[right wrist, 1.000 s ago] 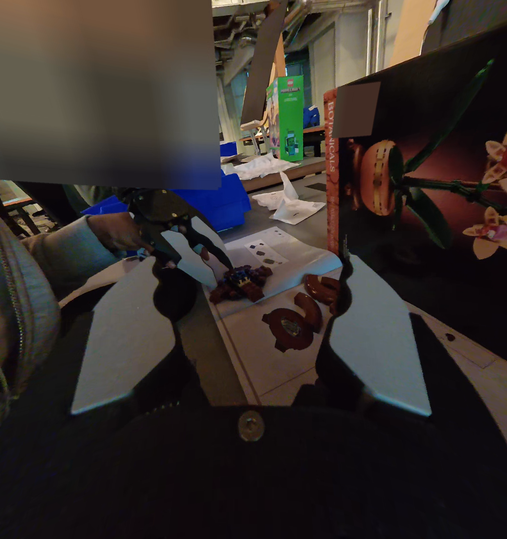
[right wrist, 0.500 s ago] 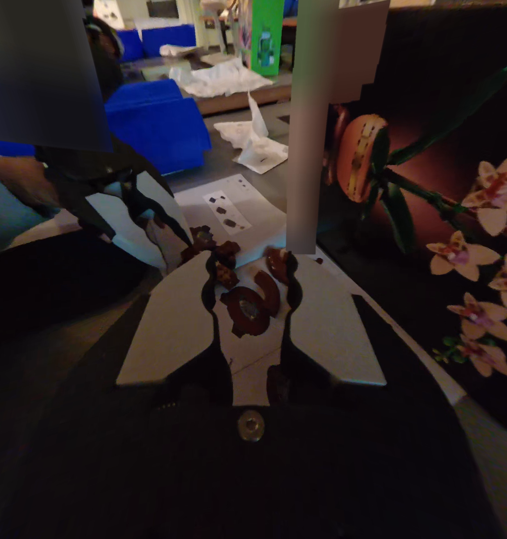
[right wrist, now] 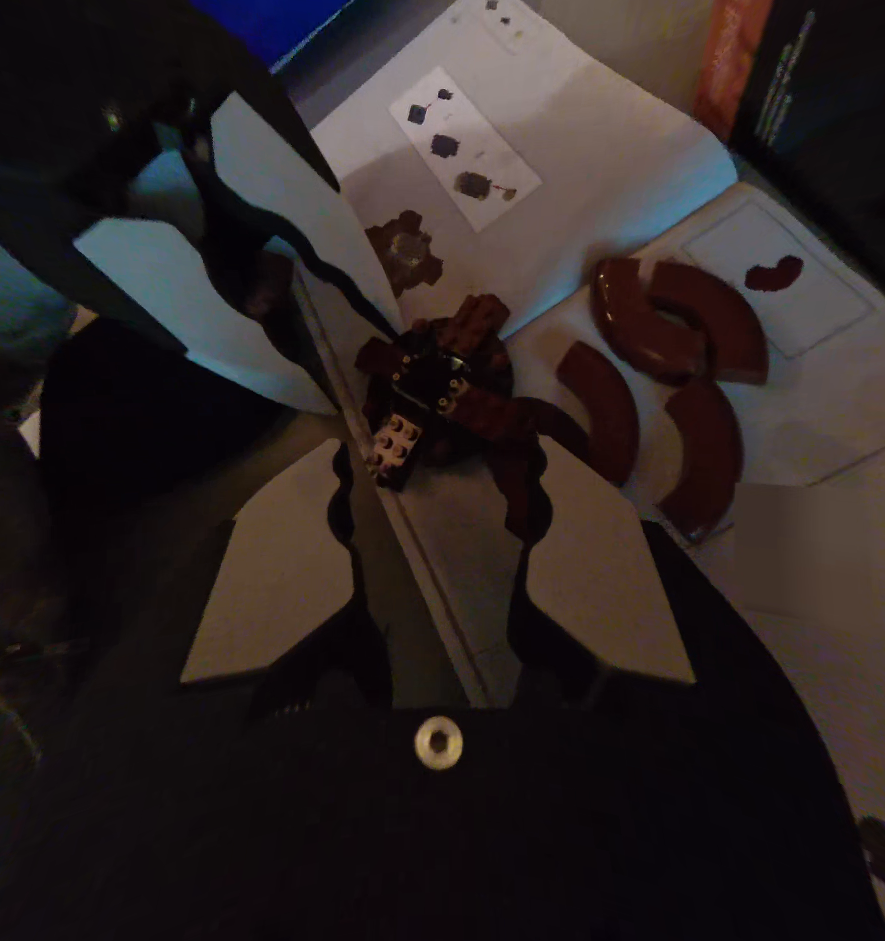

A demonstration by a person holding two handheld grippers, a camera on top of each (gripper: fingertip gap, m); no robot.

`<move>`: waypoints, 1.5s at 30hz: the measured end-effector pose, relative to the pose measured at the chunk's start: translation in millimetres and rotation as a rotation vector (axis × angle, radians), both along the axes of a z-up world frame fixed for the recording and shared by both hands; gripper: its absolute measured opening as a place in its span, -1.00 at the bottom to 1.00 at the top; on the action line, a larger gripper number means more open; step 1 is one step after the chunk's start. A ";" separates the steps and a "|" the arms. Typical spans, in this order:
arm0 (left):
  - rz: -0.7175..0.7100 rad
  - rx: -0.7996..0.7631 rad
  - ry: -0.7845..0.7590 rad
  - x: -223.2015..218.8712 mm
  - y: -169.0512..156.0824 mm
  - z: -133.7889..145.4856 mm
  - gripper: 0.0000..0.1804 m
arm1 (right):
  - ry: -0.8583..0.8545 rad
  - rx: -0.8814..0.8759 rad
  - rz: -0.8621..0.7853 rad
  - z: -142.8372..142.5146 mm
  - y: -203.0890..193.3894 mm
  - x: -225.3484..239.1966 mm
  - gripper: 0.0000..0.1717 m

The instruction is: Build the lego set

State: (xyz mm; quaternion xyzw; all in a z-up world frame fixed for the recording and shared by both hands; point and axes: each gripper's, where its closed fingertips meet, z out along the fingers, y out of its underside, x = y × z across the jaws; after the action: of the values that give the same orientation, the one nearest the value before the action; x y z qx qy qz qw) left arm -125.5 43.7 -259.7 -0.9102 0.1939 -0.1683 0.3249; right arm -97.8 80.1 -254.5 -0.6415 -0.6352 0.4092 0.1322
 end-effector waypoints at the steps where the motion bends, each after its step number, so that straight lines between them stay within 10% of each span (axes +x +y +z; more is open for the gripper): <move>1: -0.012 -0.002 0.035 2.4 -0.1 -2.2 -0.57 | 0.011 -0.004 -0.010 1.6 1.1 3.2 -0.25; 12: 0.098 -0.003 0.001 -18.0 0.4 7.8 -0.53 | -0.060 0.430 0.078 -7.3 -4.3 -14.4 0.09; 20: 0.182 0.155 -0.051 -34.7 -10.2 30.6 -0.53 | -0.077 0.344 0.139 -14.3 -14.9 -26.7 -0.22; 30: 0.322 0.280 -0.365 -31.3 -10.5 65.1 -0.41 | 0.108 0.175 -0.035 13.4 -12.8 -17.3 -0.22; 37: 0.308 0.213 -0.853 30.2 -5.9 86.7 -0.33 | 0.341 0.514 -0.198 70.9 -18.8 -0.8 -0.22; 45: 0.234 0.265 -0.904 41.7 -23.5 95.8 -0.84 | 0.459 0.424 -0.045 72.2 -62.5 23.4 0.11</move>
State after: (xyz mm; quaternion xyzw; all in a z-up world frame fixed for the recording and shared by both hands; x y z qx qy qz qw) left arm -83.8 20.1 -163.8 -0.7125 -0.0503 -0.4830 0.5065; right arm -74.5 17.6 -182.4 -0.5046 -0.6455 0.3987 0.4120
